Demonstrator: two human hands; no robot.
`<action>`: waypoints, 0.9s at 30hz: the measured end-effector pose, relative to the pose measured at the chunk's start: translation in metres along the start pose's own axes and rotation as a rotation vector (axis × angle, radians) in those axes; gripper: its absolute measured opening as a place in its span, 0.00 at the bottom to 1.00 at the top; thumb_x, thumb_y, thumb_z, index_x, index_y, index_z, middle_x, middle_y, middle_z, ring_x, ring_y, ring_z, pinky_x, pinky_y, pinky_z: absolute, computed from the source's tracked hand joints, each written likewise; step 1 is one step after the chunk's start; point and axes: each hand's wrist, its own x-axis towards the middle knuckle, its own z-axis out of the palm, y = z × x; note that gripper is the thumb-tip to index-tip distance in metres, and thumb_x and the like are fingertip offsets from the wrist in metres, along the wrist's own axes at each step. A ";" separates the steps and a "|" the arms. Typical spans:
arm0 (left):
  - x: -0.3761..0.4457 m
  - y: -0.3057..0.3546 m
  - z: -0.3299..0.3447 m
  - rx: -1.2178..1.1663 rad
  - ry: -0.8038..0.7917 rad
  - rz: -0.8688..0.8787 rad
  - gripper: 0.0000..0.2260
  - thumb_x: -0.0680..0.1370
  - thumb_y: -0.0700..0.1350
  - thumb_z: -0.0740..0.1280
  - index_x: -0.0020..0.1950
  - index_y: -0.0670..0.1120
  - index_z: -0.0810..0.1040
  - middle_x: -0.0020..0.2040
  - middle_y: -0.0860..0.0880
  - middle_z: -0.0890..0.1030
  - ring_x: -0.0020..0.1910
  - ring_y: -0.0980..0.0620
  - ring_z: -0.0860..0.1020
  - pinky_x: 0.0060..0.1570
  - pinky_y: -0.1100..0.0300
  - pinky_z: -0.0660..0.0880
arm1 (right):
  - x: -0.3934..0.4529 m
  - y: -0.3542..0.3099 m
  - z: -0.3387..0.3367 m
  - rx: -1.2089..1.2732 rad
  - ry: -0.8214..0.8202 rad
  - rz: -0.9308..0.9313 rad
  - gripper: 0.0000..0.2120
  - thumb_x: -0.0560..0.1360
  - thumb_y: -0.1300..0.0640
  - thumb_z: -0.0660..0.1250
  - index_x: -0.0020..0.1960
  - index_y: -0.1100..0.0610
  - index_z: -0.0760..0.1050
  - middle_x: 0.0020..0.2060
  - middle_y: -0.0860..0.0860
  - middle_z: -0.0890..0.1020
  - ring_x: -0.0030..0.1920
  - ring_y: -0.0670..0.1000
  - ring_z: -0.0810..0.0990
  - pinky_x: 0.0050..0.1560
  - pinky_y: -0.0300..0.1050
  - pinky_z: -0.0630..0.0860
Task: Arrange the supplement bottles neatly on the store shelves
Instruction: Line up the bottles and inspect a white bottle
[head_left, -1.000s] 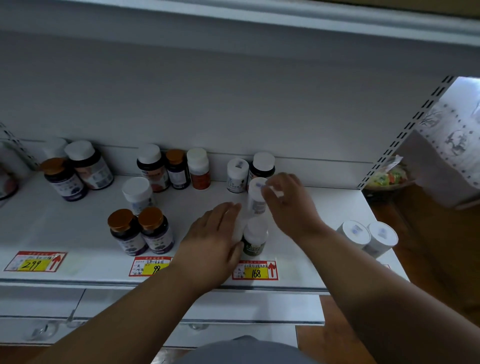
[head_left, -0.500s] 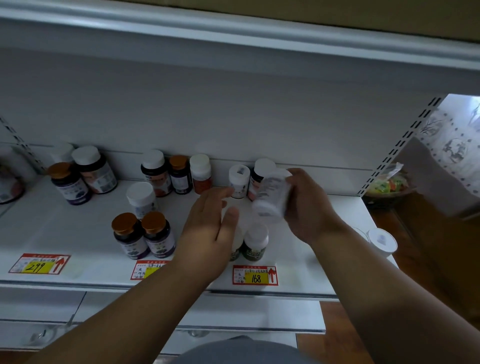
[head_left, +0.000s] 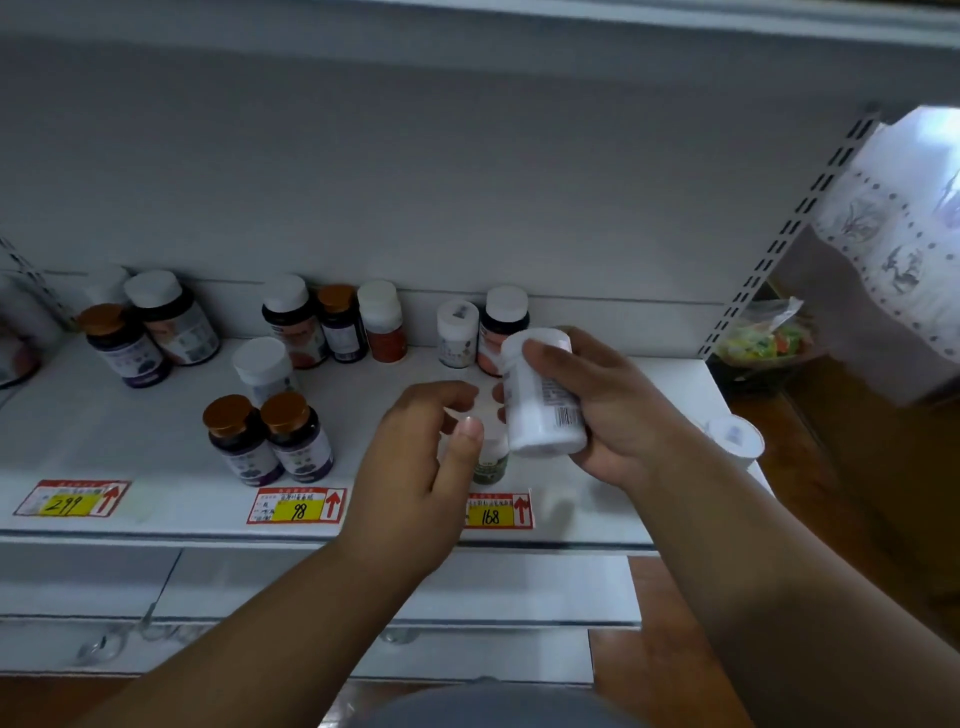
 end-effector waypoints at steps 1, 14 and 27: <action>-0.003 0.000 -0.001 0.000 -0.010 0.007 0.19 0.78 0.59 0.53 0.61 0.52 0.73 0.53 0.59 0.75 0.53 0.63 0.73 0.48 0.67 0.70 | -0.005 0.003 0.000 -0.012 0.039 -0.002 0.21 0.66 0.56 0.76 0.55 0.60 0.75 0.48 0.62 0.81 0.46 0.62 0.82 0.42 0.55 0.79; -0.028 0.019 0.025 -0.163 -0.273 0.115 0.17 0.79 0.57 0.52 0.59 0.51 0.73 0.51 0.57 0.76 0.51 0.60 0.74 0.48 0.71 0.69 | -0.098 0.018 -0.014 -0.128 0.326 -0.060 0.18 0.72 0.55 0.69 0.60 0.61 0.72 0.49 0.60 0.77 0.51 0.57 0.77 0.62 0.62 0.73; -0.009 0.082 0.131 -0.008 -0.272 0.209 0.18 0.79 0.58 0.50 0.60 0.53 0.72 0.55 0.55 0.76 0.52 0.57 0.73 0.52 0.56 0.72 | -0.125 -0.020 -0.133 -0.360 0.532 -0.148 0.13 0.72 0.42 0.70 0.52 0.47 0.73 0.51 0.56 0.81 0.48 0.56 0.84 0.48 0.61 0.82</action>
